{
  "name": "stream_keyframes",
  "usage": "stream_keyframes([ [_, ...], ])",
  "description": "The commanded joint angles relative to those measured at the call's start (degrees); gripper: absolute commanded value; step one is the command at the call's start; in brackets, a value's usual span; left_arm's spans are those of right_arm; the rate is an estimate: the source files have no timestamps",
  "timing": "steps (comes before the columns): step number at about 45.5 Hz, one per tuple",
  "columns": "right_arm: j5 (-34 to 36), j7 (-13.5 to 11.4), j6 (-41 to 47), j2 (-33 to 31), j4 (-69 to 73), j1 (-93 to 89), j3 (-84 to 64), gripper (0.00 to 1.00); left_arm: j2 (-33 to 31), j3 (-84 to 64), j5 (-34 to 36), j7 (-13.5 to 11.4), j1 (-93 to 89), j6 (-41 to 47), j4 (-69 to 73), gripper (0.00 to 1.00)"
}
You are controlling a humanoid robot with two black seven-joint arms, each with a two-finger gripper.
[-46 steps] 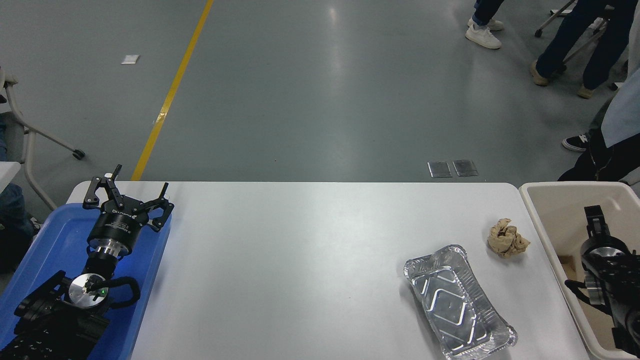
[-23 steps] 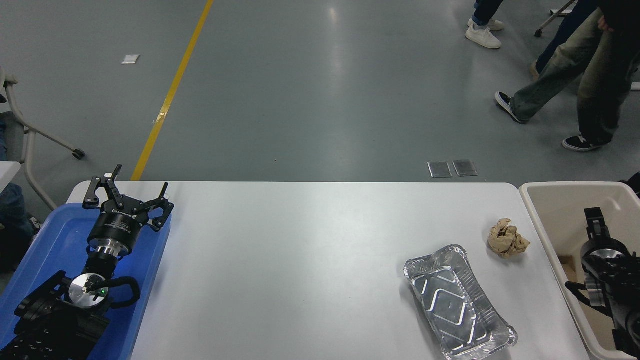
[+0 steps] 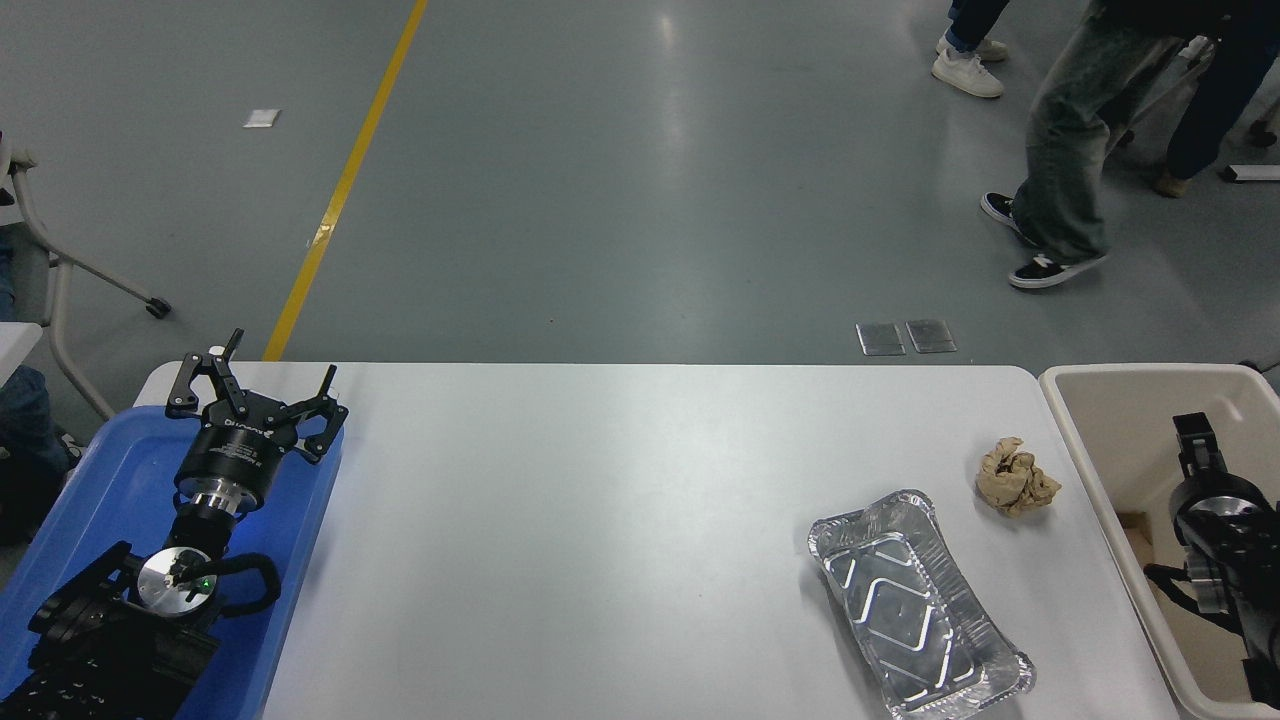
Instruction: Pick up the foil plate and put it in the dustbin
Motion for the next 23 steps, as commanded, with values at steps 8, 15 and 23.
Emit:
stream_keyframes([
  [8,-12.08,0.07,2.25,-16.43,31.26,17.61,-12.16,1.00,0.09,0.25,0.09,-0.01,-0.09,0.00,0.01,0.99],
  [15,-12.79,0.07,3.39,-20.30,45.85,32.01,-23.76,1.00,0.09,0.25,0.09,-0.01,-0.09,0.00,0.01,0.99],
  [23,-14.10,0.07,6.28,-18.46,60.27,53.10,-42.65,1.00,0.09,0.25,0.09,0.08,-0.09,0.00,-0.08,0.99],
])
